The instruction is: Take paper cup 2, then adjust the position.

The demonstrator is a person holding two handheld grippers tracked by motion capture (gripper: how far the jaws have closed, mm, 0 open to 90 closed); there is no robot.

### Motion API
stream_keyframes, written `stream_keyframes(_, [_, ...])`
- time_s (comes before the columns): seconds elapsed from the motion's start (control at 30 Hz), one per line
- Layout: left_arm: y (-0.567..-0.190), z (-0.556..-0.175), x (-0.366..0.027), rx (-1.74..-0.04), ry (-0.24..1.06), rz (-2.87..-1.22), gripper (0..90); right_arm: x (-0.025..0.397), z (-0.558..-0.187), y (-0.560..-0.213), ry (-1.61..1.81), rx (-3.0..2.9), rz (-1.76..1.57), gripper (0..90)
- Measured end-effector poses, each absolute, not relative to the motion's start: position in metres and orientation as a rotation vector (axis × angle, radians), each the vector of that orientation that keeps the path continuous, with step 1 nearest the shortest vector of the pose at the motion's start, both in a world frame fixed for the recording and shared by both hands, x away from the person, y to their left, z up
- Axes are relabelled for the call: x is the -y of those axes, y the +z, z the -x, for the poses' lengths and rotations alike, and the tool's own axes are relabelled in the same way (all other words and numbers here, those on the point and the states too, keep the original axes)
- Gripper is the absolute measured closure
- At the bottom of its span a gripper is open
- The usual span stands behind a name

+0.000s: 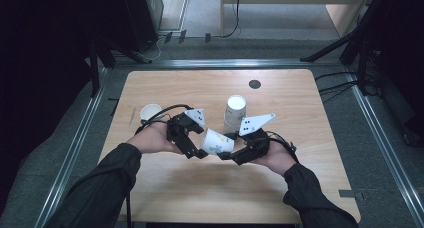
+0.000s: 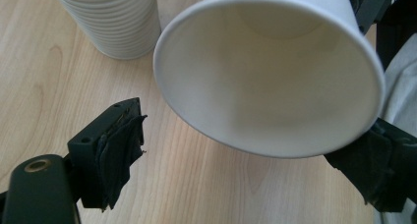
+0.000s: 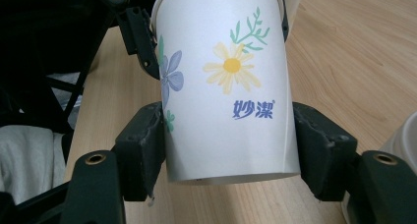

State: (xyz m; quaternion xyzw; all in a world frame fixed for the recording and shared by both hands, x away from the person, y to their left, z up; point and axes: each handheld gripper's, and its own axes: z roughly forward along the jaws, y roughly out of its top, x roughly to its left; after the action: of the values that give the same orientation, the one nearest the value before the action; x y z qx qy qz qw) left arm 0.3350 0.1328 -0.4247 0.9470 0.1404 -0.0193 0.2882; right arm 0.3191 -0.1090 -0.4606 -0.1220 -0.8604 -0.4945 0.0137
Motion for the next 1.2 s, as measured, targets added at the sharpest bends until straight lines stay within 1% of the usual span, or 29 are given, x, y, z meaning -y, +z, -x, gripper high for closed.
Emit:
stream_keyframes(0.33, [-0.436, -0.330, -0.147, -0.449, -0.080, -2.359, 10.9, 0.118, -0.321, -0.458, -1.573, 2.654, 0.393, 34.3])
stream_keyframes(0.77, [-0.455, -0.322, -0.156, -0.516, -0.112, -2.203, 11.7, 0.123, -0.323, -0.460, -1.557, 2.651, 0.389, 34.3])
stream_keyframes(1.2, [-0.466, -0.317, -0.158, -0.550, -0.168, -2.099, 12.2, 0.124, -0.325, -0.465, -1.532, 2.640, 0.372, 34.2])
